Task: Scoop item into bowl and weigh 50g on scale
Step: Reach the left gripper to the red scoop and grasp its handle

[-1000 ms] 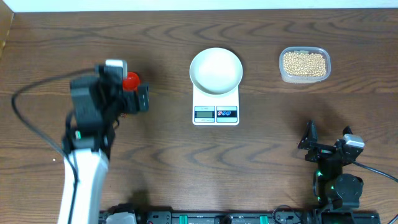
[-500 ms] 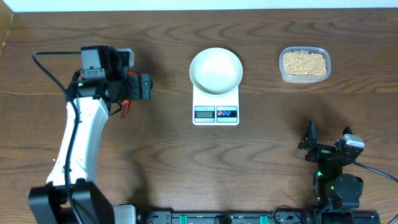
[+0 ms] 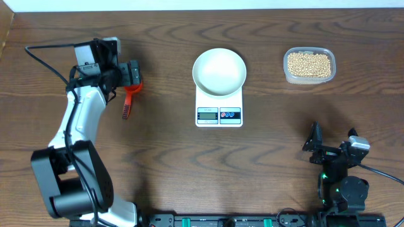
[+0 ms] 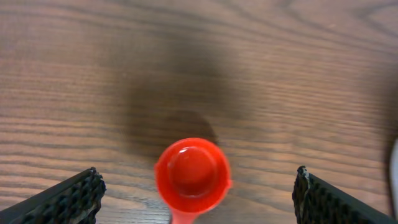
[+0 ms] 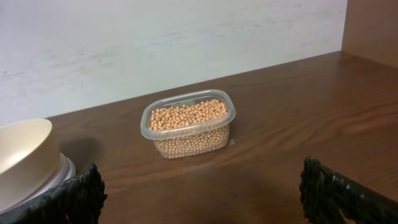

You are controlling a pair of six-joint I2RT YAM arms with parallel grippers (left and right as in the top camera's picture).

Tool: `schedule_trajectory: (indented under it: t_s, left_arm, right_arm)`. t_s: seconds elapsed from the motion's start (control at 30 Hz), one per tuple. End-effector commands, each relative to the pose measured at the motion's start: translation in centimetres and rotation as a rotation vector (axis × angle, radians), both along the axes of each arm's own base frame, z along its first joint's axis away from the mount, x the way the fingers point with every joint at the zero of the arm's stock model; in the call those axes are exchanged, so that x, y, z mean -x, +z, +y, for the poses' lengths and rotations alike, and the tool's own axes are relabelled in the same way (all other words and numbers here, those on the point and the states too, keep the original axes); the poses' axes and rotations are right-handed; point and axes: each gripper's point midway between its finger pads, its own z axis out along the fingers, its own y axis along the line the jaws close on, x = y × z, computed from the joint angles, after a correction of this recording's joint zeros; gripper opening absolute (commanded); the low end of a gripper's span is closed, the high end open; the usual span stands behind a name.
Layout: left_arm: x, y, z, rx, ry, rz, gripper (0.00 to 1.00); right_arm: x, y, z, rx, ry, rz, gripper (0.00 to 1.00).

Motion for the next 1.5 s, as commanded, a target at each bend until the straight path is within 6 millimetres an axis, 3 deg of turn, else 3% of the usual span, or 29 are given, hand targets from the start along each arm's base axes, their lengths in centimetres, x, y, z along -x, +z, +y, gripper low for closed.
schedule_trajectory:
  t_s: [0.0, 0.13, 0.27, 0.4, 0.5, 0.63, 0.97, 1.2, 1.4, 1.47]
  left_arm:
    - [-0.4, -1.0, 1.5, -0.026, 0.005, 0.011, 0.99]
    - [-0.5, -2.6, 1.8, -0.028, 0.001, 0.036, 0.98]
    - [-0.8, -4.3, 1.8, -0.022, 0.001, 0.057, 0.89]
    - [-0.6, -6.4, 1.8, -0.012, 0.0, 0.102, 0.72]
    - [-0.5, -7.2, 1.8, -0.006, 0.002, 0.119, 0.66]
    - [-0.4, -7.9, 1.7, 0.002, 0.008, 0.136, 0.45]
    - [-0.3, -8.8, 1.3, 0.043, 0.052, 0.16, 0.42]
    - [0.1, -10.8, 1.2, 0.059, 0.064, 0.204, 0.41]
    - [0.1, -10.8, 1.2, 0.064, 0.071, 0.202, 0.27]
    - [-0.1, -10.7, 1.3, 0.078, 0.092, 0.197, 0.14]
  right_arm:
    - [0.0, 0.0, -0.1, 0.015, -0.009, -0.001, 0.99]
    - [0.0, 0.0, -0.1, 0.015, -0.009, -0.001, 0.99]
    - [0.0, 0.0, -0.1, 0.015, -0.009, -0.001, 0.99]
    - [0.0, 0.0, -0.1, 0.016, -0.009, -0.001, 0.99]
    - [0.0, 0.0, -0.1, 0.015, -0.009, -0.001, 0.99]
    - [0.0, 0.0, -0.1, 0.015, -0.009, -0.001, 0.99]
    - [0.0, 0.0, -0.1, 0.015, -0.009, -0.001, 0.99]
    - [0.0, 0.0, -0.1, 0.015, -0.009, -0.001, 0.99]
    - [0.0, 0.0, -0.1, 0.015, -0.009, -0.001, 0.99]
    - [0.0, 0.0, -0.1, 0.015, -0.009, -0.001, 0.99]
